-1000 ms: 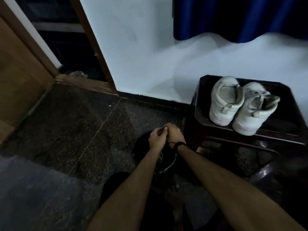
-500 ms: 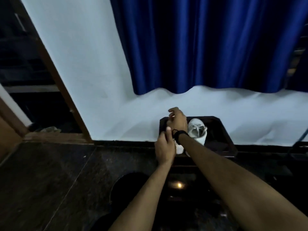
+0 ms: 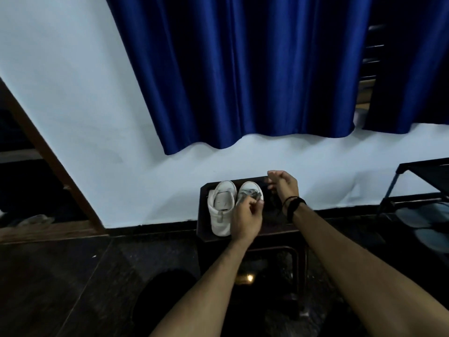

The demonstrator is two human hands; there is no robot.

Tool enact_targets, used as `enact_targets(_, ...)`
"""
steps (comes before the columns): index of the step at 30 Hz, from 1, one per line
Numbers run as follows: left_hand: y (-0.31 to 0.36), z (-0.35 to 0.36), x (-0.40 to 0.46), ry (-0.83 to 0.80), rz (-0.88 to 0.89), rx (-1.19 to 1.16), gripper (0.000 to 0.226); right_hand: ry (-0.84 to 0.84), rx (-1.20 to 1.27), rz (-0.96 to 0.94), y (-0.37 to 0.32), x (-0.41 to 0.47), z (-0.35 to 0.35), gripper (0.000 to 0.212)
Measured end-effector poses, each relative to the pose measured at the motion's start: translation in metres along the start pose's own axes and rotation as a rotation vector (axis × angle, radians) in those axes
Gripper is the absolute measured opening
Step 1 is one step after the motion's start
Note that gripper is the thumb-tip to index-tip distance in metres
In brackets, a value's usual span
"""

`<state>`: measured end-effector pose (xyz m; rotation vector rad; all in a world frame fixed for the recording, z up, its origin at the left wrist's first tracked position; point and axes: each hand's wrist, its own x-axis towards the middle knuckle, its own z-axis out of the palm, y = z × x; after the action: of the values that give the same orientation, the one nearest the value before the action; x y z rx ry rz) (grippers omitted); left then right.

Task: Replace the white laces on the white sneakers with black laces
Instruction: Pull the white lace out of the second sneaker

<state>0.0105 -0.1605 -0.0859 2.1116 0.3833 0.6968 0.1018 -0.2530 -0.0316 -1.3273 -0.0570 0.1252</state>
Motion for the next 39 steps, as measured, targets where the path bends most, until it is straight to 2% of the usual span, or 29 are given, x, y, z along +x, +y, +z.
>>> enact_targets(2,-0.003,-0.006,0.008,0.048,-0.034,0.095,0.020,0.006,-0.232,-0.067,0.012,0.005,-0.011,0.008)
enact_targets(4,-0.011,-0.010,0.017,0.092,0.018,0.189,0.008,0.008,-0.519,-0.153,0.027,0.010,-0.020,0.004)
enact_targets(6,-0.019,-0.014,0.028,0.077,0.065,0.277,0.013,-0.046,-0.741,-0.221,0.041,0.010,-0.023,0.009)
enact_targets(8,-0.024,-0.016,0.038,0.033,0.092,0.338,0.021,-0.119,-0.836,-0.247,0.049,0.008,-0.019,0.017)
enact_targets(11,-0.020,-0.018,0.050,-0.124,0.101,0.410,0.039,-0.165,-0.891,-0.315,0.053,0.009,-0.006,0.036)
enact_targets(13,-0.014,-0.019,0.059,-0.226,0.068,0.519,0.049,-0.190,-0.956,-0.326,0.053,0.012,0.003,0.037)
enact_targets(16,-0.007,-0.021,0.070,-0.265,0.089,0.649,0.037,-0.167,-0.996,-0.282,0.058,0.018,0.008,0.030)
enact_targets(20,-0.008,-0.015,0.076,-0.115,0.104,0.592,0.010,-0.047,-0.907,-0.318,0.072,0.015,0.006,0.017)
enact_targets(23,-0.007,-0.009,0.080,-0.054,-0.007,0.401,0.010,0.002,-0.821,-0.322,0.079,0.009,0.007,0.022)
enact_targets(25,-0.005,-0.010,0.086,-0.109,-0.082,0.283,0.008,0.003,-0.807,-0.314,0.082,0.008,0.007,0.023)
enact_targets(29,-0.006,-0.032,0.098,-0.287,-0.033,0.184,0.003,-0.011,-0.769,-0.294,0.081,0.007,0.005,0.024)
enact_targets(32,-0.007,-0.047,0.110,-0.300,-0.073,0.115,0.007,-0.001,-0.763,-0.284,0.081,0.006,0.007,0.024)
enact_targets(35,-0.007,-0.053,0.118,-0.272,-0.051,0.219,0.015,0.015,-0.788,-0.316,0.081,0.002,0.008,0.023)
enact_targets(37,-0.005,-0.051,0.111,-0.373,-0.039,0.288,0.011,-0.002,-0.853,-0.373,0.078,-0.003,0.010,0.026)
enact_targets(39,-0.007,-0.043,0.099,-0.461,0.005,0.424,0.031,0.001,-1.031,-0.498,0.076,-0.005,0.011,0.026)
